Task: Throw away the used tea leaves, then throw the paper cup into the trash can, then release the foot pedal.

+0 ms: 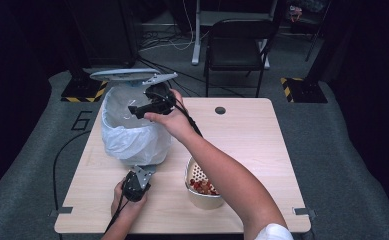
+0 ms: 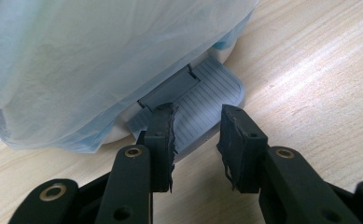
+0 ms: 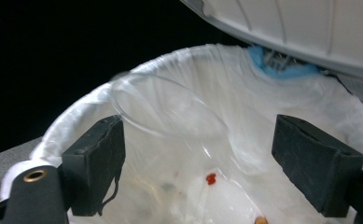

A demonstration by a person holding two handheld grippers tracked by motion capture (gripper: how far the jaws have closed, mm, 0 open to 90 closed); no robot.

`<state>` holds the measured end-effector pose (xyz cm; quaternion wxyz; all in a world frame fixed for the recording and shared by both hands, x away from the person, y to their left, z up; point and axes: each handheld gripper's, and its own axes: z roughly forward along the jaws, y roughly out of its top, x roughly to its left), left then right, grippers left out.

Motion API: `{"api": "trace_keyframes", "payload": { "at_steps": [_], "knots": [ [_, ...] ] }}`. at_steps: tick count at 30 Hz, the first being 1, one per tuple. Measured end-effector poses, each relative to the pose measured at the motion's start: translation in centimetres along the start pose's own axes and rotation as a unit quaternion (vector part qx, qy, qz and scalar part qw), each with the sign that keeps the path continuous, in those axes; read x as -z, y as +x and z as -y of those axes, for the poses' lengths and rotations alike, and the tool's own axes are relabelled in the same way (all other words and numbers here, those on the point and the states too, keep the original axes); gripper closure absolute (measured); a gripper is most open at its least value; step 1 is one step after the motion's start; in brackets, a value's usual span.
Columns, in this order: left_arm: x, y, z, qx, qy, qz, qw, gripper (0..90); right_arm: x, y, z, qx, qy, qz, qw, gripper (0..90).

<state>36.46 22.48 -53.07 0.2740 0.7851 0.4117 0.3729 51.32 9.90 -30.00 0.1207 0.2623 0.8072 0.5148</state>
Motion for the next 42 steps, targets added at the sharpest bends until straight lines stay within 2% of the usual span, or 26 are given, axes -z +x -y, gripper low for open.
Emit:
{"api": "trace_keyframes", "payload": {
  "at_steps": [5, 6, 8, 10, 11, 12, 13, 14, 17, 18, 19, 20, 21, 24, 26, 28, 29, 31, 32, 33, 34, 35, 37, 39, 40, 42],
  "knots": [
    [0.0, 0.0, 0.0, 0.000, 0.000, 0.001, 1.0000, 65.4, -0.1, 0.0, 0.1, 0.006, 0.010, -0.001, 0.9999, 17.9],
    [0.0, 0.0, 0.0, 0.000, 0.000, 0.000, 1.0000, 65.4, 0.1, 0.0, 0.1, 0.020, 0.025, 0.006, 0.9995, 22.2],
    [0.0, 0.0, 0.0, 0.000, 0.000, 0.000, 1.0000, 65.4, 0.3, 0.1, 0.1, 0.025, 0.028, 0.001, 0.9993, 24.2],
    [0.0, 0.0, 0.0, 0.000, 0.000, 0.000, 1.0000, 65.4, 0.6, 0.3, 0.0, 0.029, 0.029, 0.011, 0.9991, 26.9],
    [0.0, 0.0, 0.0, 0.000, 0.000, 0.000, 1.0000, 65.4, 0.8, 0.3, 0.0, 0.035, 0.035, 0.027, 0.9984, 29.4],
    [0.0, 0.0, 0.0, 0.000, 0.000, 0.000, 1.0000, 65.4, 0.8, 0.3, 0.0, 0.035, 0.035, 0.027, 0.9984, 29.4],
    [0.0, 0.0, 0.0, 0.000, 0.000, 0.000, 1.0000, 65.4, 0.9, 0.4, 0.0, 0.045, 0.044, 0.039, 0.9973, 29.4],
    [0.0, 0.0, 0.0, 0.000, 0.000, 0.000, 1.0000, 65.4, 1.3, 0.4, -0.1, 0.036, 0.032, 0.015, 0.9987, 31.5],
    [0.0, 0.0, 0.0, 0.000, 0.000, 0.000, 1.0000, 65.4, 1.5, 0.5, -0.2, 0.038, 0.031, 0.017, 0.9987, 31.7],
    [0.0, 0.0, 0.0, 0.000, 0.000, 0.000, 1.0000, 65.4, 1.7, 0.3, -0.2, 0.026, 0.035, 0.006, 0.9990, 33.3],
    [0.0, 0.0, 0.0, 0.000, 0.000, 0.000, 1.0000, 65.4, 1.7, 0.3, -0.2, 0.027, 0.036, 0.010, 0.9989, 33.3],
    [-0.2, -0.1, 0.1, 0.003, -0.012, -0.013, 0.9998, 65.4, 1.7, 0.3, -0.1, 0.025, 0.035, 0.011, 0.9990, 33.4],
    [0.0, 0.1, 0.0, 0.002, 0.000, 0.002, 1.0000, 65.4, 1.8, 0.2, 0.0, 0.023, 0.033, 0.003, 0.9992, 33.8],
    [0.0, 0.2, 0.0, -0.003, -0.002, 0.005, 1.0000, 65.4, 2.2, 0.1, 0.3, 0.015, 0.026, -0.009, 0.9995, 34.8],
    [-0.2, 0.1, 0.1, 0.001, -0.012, -0.007, 0.9999, 65.4, 3.1, 0.1, 0.6, 0.019, 0.022, -0.010, 0.9995, 37.0],
    [-0.1, 0.1, 0.0, 0.001, -0.011, -0.002, 0.9999, 65.3, 3.4, 0.1, 0.7, 0.018, 0.018, -0.010, 0.9996, 37.2],
    [0.0, 0.3, 0.0, -0.001, -0.003, 0.007, 1.0000, 65.4, 4.4, 0.0, 1.0, 0.019, 0.017, -0.009, 0.9996, 37.3],
    [0.0, 0.3, 0.0, 0.000, -0.003, 0.008, 1.0000, 65.3, 5.0, -0.1, 1.3, 0.022, 0.017, -0.005, 0.9996, 37.3],
    [0.0, 0.3, 0.0, 0.001, -0.004, 0.009, 1.0000, 65.3, 6.4, -0.5, 2.0, 0.025, 0.020, 0.009, 0.9994, 37.2],
    [0.0, 0.3, 0.0, 0.001, -0.004, 0.009, 1.0000, 65.3, 6.9, -0.8, 2.2, 0.024, 0.017, 0.012, 0.9995, 37.2],
    [0.0, 0.2, 0.0, 0.017, -0.006, 0.013, 0.9998, 65.3, 6.9, -0.8, 2.2, 0.024, 0.017, 0.012, 0.9995, 37.2],
    [-0.2, 0.1, 0.1, 0.023, -0.017, 0.002, 0.9996, 65.3, 7.8, -1.2, 2.7, 0.019, 0.018, 0.019, 0.9995, 37.2],
    [-0.1, 0.4, 0.1, 0.043, -0.012, 0.024, 0.9987, 65.3, 10.2, -2.3, 3.9, 0.019, 0.016, 0.042, 0.9988, 36.5],
    [-0.1, 0.5, 0.2, 0.047, -0.014, 0.022, 0.9985, 65.2, 11.7, -3.0, 4.7, 0.021, 0.009, 0.054, 0.9983, 36.3],
    [0.0, 0.7, 0.2, 0.041, -0.012, 0.027, 0.9987, 65.1, 12.4, -3.2, 5.0, 0.022, 0.008, 0.061, 0.9978, 36.2],
    [0.0, 0.8, 0.1, 0.042, -0.009, 0.028, 0.9987, 65.0, 13.2, -3.5, 5.4, 0.022, 0.003, 0.069, 0.9974, 36.0]
  ]
}}
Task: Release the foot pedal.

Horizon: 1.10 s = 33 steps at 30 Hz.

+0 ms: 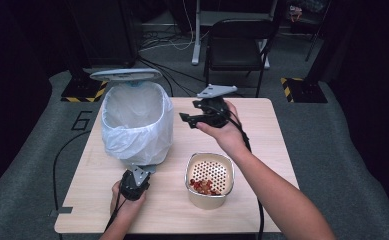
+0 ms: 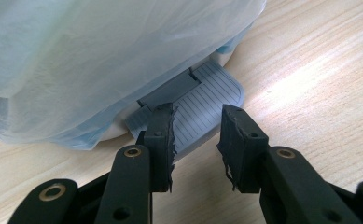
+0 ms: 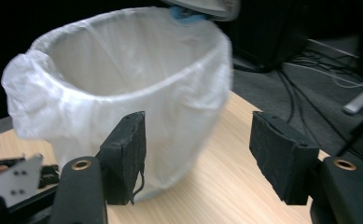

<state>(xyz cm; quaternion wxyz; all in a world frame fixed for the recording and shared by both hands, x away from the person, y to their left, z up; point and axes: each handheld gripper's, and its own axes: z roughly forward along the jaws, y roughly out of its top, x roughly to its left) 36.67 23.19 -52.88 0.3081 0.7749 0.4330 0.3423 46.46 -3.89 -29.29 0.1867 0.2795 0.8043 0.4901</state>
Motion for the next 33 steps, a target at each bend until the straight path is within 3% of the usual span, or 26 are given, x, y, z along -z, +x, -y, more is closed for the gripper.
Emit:
{"api": "trace_keyframes", "payload": {
  "at_steps": [2, 5, 8, 13, 14, 19, 24, 25, 27, 33],
  "knots": [
    [0.1, 0.2, -0.1, 0.004, 0.003, 0.006, 1.0000, 64.3, 2.0, -1.1, 1.4, -0.006, -0.013, 0.018, 0.9997, 35.5],
    [0.1, 0.3, -0.3, 0.007, 0.004, 0.012, 0.9999, 62.4, 2.9, -1.5, 2.2, -0.008, -0.015, 0.027, 0.9995, 35.2],
    [0.5, 0.7, -0.7, 0.012, 0.004, 0.035, 0.9993, 57.6, 4.5, -2.4, 4.2, -0.013, -0.013, 0.046, 0.9988, 34.6],
    [1.3, 0.9, -1.0, 0.019, -0.013, 0.041, 0.9989, 54.0, 5.9, -3.2, 6.0, -0.017, -0.017, 0.061, 0.9978, 34.1],
    [1.5, 1.1, -1.3, 0.036, -0.006, 0.065, 0.9972, 52.9, 6.6, -3.5, 6.8, -0.021, -0.018, 0.067, 0.9974, 34.2],
    [2.5, 1.3, -1.5, 0.031, -0.009, 0.084, 0.9959, 50.9, 8.0, -3.9, 8.6, -0.029, -0.027, 0.082, 0.9959, 34.2],
    [3.3, 1.8, -1.6, 0.045, -0.010, 0.096, 0.9943, 48.5, 8.8, -4.1, 9.8, -0.037, -0.024, 0.096, 0.9945, 33.8],
    [3.5, 1.9, -1.6, 0.056, -0.010, 0.100, 0.9933, 48.5, 9.0, -4.1, 10.0, -0.040, -0.024, 0.098, 0.9941, 33.8],
    [3.8, 2.4, -1.6, 0.051, -0.008, 0.099, 0.9937, 47.0, 9.5, -4.2, 10.8, -0.044, -0.022, 0.105, 0.9932, 33.6],
    [4.5, 3.9, -1.1, 0.072, -0.002, 0.115, 0.9908, 44.3, 9.9, -4.2, 12.7, -0.047, -0.017, 0.113, 0.9923, 33.0]
  ]
}}
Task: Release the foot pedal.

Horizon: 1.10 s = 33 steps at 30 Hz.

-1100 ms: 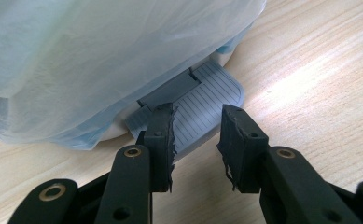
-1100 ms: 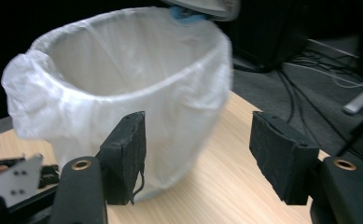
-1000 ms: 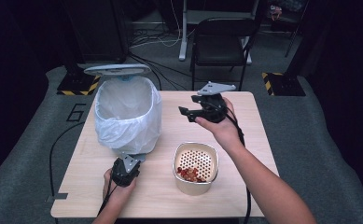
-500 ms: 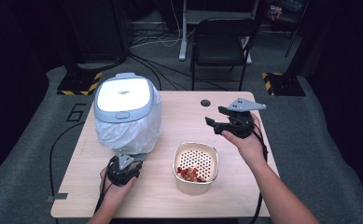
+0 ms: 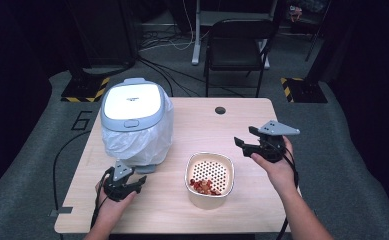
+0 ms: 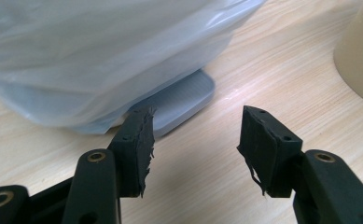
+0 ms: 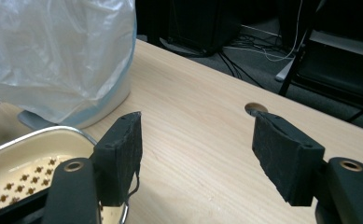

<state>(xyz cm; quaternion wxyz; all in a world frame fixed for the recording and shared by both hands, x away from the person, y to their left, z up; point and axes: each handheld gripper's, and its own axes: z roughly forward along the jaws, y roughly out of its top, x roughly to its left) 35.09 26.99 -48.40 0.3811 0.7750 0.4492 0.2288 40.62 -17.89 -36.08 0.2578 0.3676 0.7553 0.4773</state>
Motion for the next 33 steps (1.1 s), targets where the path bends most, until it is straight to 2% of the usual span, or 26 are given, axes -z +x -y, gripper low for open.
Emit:
{"api": "trace_keyframes", "payload": {
  "at_steps": [5, 6, 7, 8, 9, 11, 12, 16, 17, 22, 25, 28, 29, 31, 33],
  "knots": [
    [0.7, 0.9, 0.4, 0.010, -0.003, 0.002, 0.9999, 43.0, 0.2, -0.2, 2.2, -0.020, 0.003, 0.009, 0.9997, 32.9],
    [0.9, 1.2, 0.6, 0.020, -0.003, 0.000, 0.9998, 42.5, 0.2, -0.3, 3.2, -0.025, 0.008, 0.014, 0.9995, 32.8],
    [0.9, 1.2, 0.6, 0.020, -0.003, 0.000, 0.9998, 42.5, 0.2, -0.3, 3.2, -0.025, 0.008, 0.014, 0.9995, 32.8],
    [1.0, 1.5, 0.8, 0.022, -0.008, -0.003, 0.9997, 42.5, 0.2, -0.3, 3.6, -0.026, 0.010, 0.018, 0.9994, 32.8],
    [1.3, 2.0, 1.0, 0.024, -0.003, -0.001, 0.9997, 42.3, 0.2, -0.4, 4.7, -0.026, 0.019, 0.033, 0.9989, 32.7],
    [1.4, 2.3, 1.1, 0.028, -0.005, -0.004, 0.9996, 42.1, 0.3, -0.6, 5.6, -0.034, 0.020, 0.038, 0.9985, 32.7],
    [1.6, 2.8, 1.4, 0.037, -0.006, -0.008, 0.9992, 42.0, 0.3, -0.7, 6.1, -0.040, 0.019, 0.041, 0.9982, 32.7],
    [1.6, 3.4, 1.8, 0.047, -0.013, -0.019, 0.9987, 42.0, 0.3, -1.0, 7.4, -0.057, 0.024, 0.044, 0.9971, 32.5],
    [1.5, 3.7, 2.0, 0.047, -0.012, -0.023, 0.9985, 42.1, 0.1, -1.2, 8.2, -0.061, 0.033, 0.048, 0.9964, 32.3],
    [1.1, 4.6, 2.7, 0.062, -0.005, -0.030, 0.9976, 42.0, -0.3, -1.6, 9.6, -0.074, 0.040, 0.051, 0.9952, 31.5],
    [0.8, 5.3, 3.2, 0.066, 0.005, -0.046, 0.9967, 41.8, -0.6, -2.2, 11.2, -0.088, 0.051, 0.050, 0.9935, 30.7],
    [0.6, 5.7, 3.4, 0.067, 0.006, -0.056, 0.9961, 41.4, -0.8, -2.3, 11.9, -0.093, 0.054, 0.052, 0.9928, 29.8],
    [0.6, 6.0, 3.5, 0.065, 0.014, -0.057, 0.9962, 41.3, -0.9, -2.4, 12.3, -0.089, 0.058, 0.054, 0.9928, 29.4],
    [0.6, 6.4, 3.7, 0.064, 0.012, -0.070, 0.9954, 40.6, -1.3, -2.5, 13.0, -0.072, 0.070, 0.069, 0.9925, 28.9],
    [0.6, 6.6, 3.9, 0.077, 0.009, -0.068, 0.9947, 39.9, -1.6, -2.6, 13.5, -0.064, 0.080, 0.074, 0.9920, 28.9]
  ]
}}
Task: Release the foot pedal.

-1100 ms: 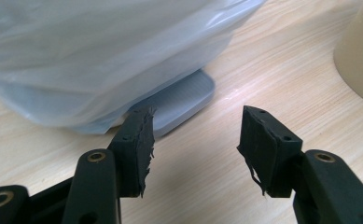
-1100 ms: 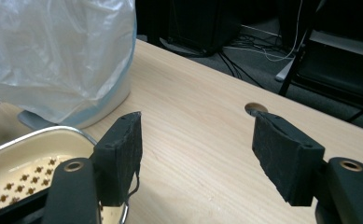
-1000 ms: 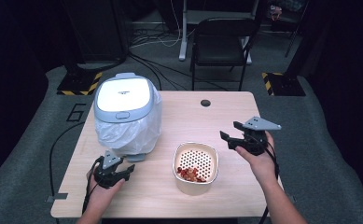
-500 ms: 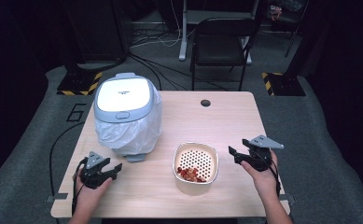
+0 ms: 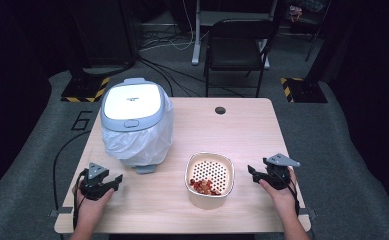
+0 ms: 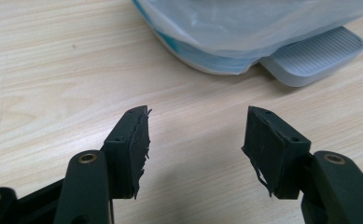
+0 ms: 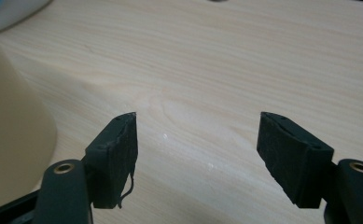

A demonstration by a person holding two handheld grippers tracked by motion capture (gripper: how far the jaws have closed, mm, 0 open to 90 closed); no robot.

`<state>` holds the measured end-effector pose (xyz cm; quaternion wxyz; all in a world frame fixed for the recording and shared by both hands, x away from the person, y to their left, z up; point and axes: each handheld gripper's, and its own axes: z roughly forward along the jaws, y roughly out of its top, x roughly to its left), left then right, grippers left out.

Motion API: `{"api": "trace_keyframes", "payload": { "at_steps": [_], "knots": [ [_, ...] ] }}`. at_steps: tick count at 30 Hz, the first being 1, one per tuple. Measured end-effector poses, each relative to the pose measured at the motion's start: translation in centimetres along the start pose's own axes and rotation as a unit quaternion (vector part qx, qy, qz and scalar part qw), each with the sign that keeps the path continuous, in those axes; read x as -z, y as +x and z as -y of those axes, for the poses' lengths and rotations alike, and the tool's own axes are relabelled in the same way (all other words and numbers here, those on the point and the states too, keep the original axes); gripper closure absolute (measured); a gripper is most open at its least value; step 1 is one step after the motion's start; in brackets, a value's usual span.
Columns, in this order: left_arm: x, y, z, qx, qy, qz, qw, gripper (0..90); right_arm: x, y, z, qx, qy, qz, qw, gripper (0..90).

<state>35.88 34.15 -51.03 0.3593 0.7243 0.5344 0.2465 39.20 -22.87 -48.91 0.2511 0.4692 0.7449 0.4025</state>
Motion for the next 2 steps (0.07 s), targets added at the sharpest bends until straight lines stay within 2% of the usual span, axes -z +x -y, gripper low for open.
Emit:
{"api": "trace_keyframes", "payload": {
  "at_steps": [2],
  "knots": [
    [0.03, 0.28, 0.14, 0.003, 0.003, -0.003, 1.0000, 38.4, -0.47, -0.22, 0.68, -0.012, 0.012, -0.004, 0.9998, 28.7]
  ]
}}
